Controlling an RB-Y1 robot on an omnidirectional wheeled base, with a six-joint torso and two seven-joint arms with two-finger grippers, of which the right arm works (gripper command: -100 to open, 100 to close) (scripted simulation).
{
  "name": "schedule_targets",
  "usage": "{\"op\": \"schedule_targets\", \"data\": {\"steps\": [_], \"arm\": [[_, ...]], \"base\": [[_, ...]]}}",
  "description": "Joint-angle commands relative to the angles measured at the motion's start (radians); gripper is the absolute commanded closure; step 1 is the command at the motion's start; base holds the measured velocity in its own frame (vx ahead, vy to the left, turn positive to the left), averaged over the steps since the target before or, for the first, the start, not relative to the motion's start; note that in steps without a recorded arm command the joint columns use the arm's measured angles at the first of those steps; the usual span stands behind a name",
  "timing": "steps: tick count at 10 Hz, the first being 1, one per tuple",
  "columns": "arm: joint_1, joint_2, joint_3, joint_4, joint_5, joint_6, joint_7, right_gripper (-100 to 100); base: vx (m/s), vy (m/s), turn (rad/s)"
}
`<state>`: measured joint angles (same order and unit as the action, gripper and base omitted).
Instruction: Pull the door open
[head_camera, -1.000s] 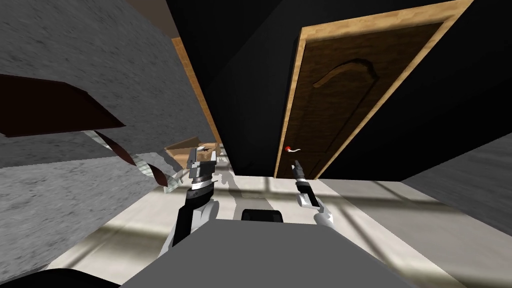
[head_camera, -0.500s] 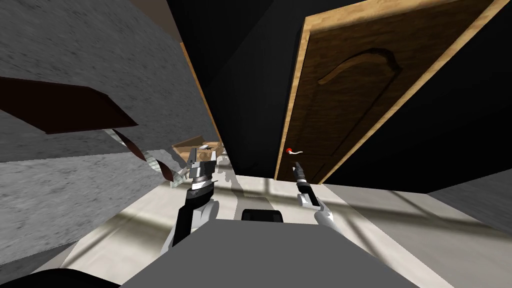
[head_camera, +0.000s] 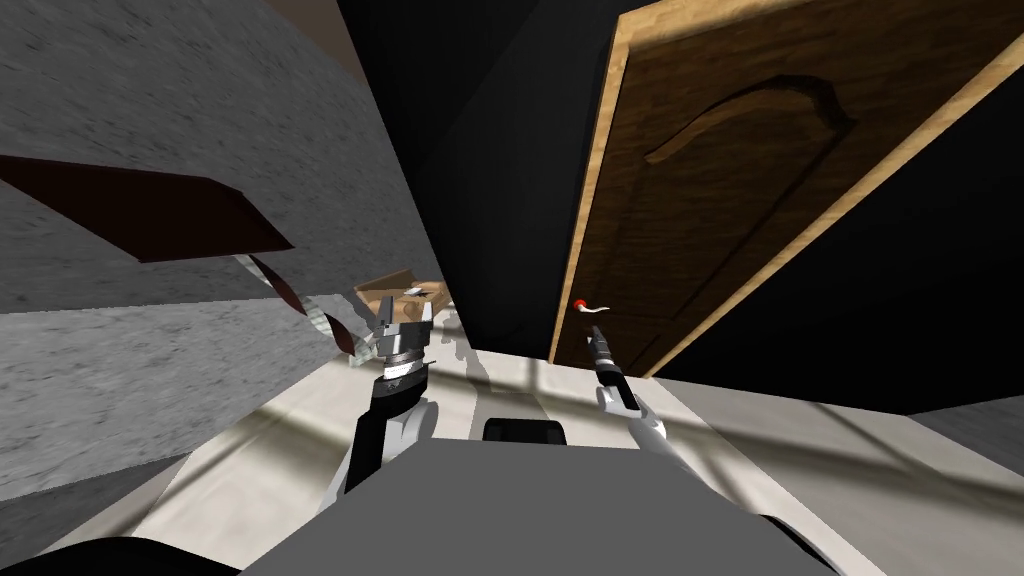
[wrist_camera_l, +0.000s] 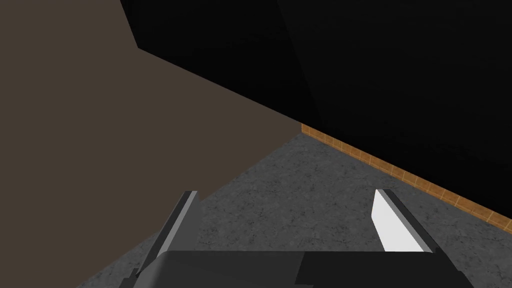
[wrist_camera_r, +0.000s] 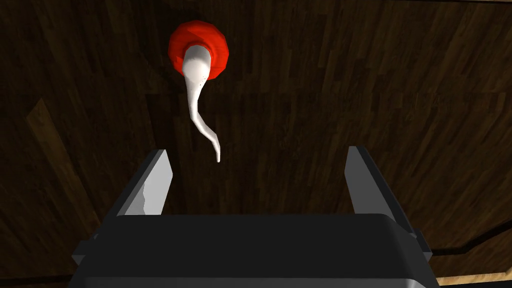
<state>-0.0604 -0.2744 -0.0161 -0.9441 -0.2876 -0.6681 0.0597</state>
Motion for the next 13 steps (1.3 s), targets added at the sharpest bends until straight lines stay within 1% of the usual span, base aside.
{"op": "schedule_targets", "data": {"steps": [1, 4, 5, 7, 8, 10, 12, 13], "arm": [[-0.017, -0.007, 0.000, 0.038, -0.011, 0.000, 0.001, -100], [-0.047, -0.019, 0.001, 0.106, -0.031, -0.003, 0.002, -100], [-0.062, -0.025, 0.001, 0.143, -0.041, -0.004, 0.003, -100], [-0.078, -0.031, 0.002, 0.180, -0.052, -0.006, 0.003, -100], [-0.078, -0.031, 0.002, 0.180, -0.052, -0.006, 0.003, -100], [-0.101, -0.040, 0.002, 0.234, -0.067, -0.008, 0.004, -100], [-0.120, -0.048, 0.003, 0.277, -0.079, -0.010, 0.005, -100], [-0.112, -0.045, 0.002, 0.258, -0.076, -0.007, 0.006, -100]], "base": [[0.052, -0.103, 0.111], [0.042, -0.100, 0.085], [0.045, -0.109, 0.142], [0.042, -0.099, 0.082], [0.013, -0.050, 0.018], [0.031, -0.072, 0.095], [0.034, -0.112, 0.085], [0.014, -0.055, 0.022]]}}
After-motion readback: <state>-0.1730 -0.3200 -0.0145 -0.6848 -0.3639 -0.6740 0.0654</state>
